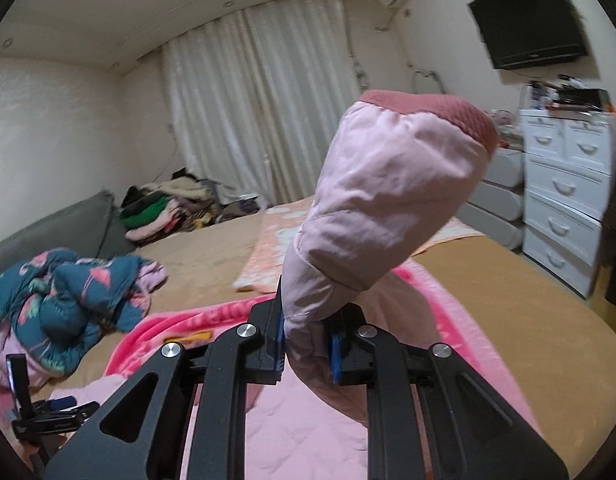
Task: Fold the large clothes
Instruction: 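Lift the sleeve cuff with the right tool and fold it across the jacket front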
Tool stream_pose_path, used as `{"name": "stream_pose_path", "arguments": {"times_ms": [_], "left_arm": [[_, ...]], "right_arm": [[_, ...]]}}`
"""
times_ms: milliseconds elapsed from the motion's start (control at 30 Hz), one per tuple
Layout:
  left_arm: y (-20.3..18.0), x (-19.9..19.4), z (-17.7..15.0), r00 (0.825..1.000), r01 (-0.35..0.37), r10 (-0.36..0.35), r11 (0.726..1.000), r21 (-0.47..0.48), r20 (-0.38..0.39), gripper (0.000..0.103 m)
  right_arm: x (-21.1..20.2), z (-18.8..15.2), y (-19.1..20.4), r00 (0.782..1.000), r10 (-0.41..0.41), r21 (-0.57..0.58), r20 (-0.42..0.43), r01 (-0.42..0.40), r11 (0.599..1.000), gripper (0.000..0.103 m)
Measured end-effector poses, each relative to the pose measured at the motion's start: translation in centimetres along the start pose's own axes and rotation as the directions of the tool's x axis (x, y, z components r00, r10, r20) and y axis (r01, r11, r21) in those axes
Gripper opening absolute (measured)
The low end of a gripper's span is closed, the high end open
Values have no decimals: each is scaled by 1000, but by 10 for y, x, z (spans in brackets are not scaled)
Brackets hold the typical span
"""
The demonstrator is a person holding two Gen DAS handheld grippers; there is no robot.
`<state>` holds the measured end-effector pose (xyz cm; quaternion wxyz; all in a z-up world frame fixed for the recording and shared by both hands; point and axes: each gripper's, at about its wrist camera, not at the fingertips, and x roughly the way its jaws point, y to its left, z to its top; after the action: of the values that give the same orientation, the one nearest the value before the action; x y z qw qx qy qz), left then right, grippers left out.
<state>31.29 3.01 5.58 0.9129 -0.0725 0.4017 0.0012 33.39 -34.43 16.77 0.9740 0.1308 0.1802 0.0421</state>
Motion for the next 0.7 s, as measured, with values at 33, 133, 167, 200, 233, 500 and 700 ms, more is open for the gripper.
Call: {"name": "stream_pose_path", "arguments": {"times_ms": [33, 133, 167, 200, 233, 500, 700], "left_arm": [[4, 1, -1, 1000, -1, 1, 1000, -9, 2, 94], [24, 5, -6, 1000, 12, -12, 999, -52, -2, 94], [30, 6, -7, 1000, 18, -18, 998, -60, -3, 94], [35, 7, -8, 1000, 23, -24, 997, -68, -4, 94], [41, 9, -9, 999, 33, -33, 996, -77, -5, 94], [72, 18, -14, 992, 122, -124, 983, -139, -10, 94], [86, 22, -16, 981, 187, -193, 964, -187, -15, 94]], "right_arm": [[4, -5, 9, 1000, 12, -10, -8, -13, 1000, 15], [16, -19, 40, 999, 41, -40, -33, -42, 998, 15], [19, -23, 47, 998, 49, -47, -38, -50, 998, 15], [23, -29, 55, 997, 57, -56, -46, -60, 997, 15], [27, -34, 64, 996, 65, -64, -54, -68, 996, 15], [62, -82, 125, 984, 117, -131, -136, -135, 982, 15], [90, -120, 172, 972, 133, -189, -194, -171, 967, 15]]}}
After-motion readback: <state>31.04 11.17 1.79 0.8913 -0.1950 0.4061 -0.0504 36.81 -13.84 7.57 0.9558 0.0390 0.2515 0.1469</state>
